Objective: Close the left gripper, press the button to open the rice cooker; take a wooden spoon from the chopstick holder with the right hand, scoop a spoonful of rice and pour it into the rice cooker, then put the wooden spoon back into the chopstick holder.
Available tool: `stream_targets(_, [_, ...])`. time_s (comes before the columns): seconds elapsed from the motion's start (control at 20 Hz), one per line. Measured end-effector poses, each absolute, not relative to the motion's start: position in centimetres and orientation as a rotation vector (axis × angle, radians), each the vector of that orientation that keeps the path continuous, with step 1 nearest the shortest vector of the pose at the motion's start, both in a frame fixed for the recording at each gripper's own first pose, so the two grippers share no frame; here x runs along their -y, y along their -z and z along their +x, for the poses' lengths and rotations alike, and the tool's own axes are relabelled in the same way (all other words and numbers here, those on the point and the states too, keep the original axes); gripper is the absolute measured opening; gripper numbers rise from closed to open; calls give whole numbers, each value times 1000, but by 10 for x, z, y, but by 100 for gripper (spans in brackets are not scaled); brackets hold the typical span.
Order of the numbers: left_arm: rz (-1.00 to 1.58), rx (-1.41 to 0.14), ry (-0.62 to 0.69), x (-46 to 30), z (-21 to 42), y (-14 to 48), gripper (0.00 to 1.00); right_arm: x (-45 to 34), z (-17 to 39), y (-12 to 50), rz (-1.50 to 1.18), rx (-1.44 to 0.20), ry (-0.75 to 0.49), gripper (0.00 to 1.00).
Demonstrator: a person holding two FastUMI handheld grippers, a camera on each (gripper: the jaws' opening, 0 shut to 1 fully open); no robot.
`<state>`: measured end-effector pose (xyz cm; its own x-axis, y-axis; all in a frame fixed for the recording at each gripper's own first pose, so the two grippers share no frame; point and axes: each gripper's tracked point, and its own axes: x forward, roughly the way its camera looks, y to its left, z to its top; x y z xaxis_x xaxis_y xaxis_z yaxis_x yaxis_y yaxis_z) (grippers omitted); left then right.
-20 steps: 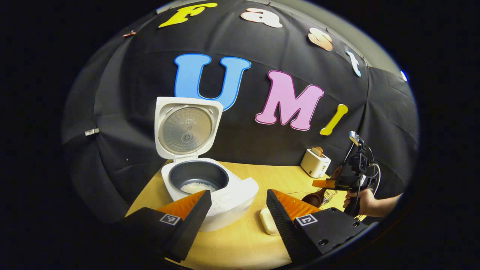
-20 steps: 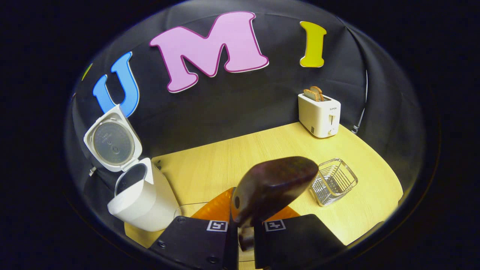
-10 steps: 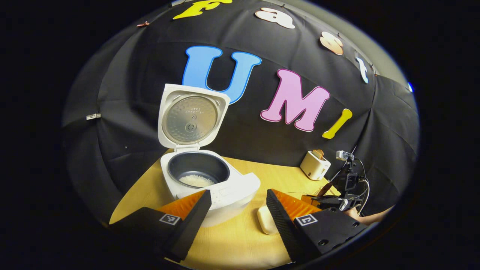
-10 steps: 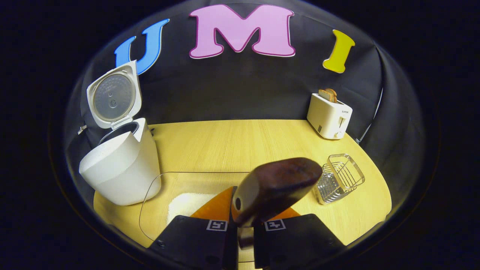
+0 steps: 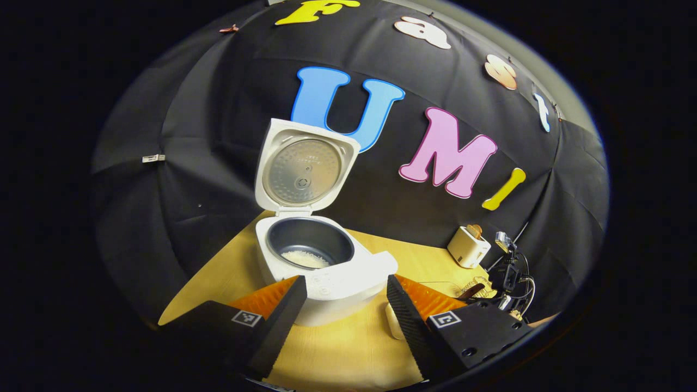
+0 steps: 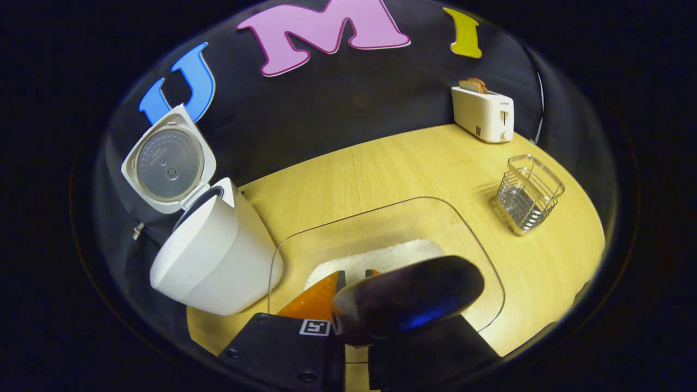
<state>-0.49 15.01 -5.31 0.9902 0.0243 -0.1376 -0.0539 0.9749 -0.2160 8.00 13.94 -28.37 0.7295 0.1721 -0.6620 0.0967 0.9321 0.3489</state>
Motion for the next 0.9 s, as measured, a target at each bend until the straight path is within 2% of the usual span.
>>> stream_targets(0.5, [-216,-119,-59,-158,-5,47,96,-150,79,276,599,-835,-20,10])
stream_targets(0.55, [-210,-119,-59,-158,-5,47,92,-146,79,274,636,-836,-9,10])
stream_targets(0.6, [-207,-120,-58,-157,-5,46,96,-142,79,273,681,-837,7,10])
stream_targets(0.9, [-194,-135,-53,-155,-3,50,96,-112,78,273,850,-830,88,10])
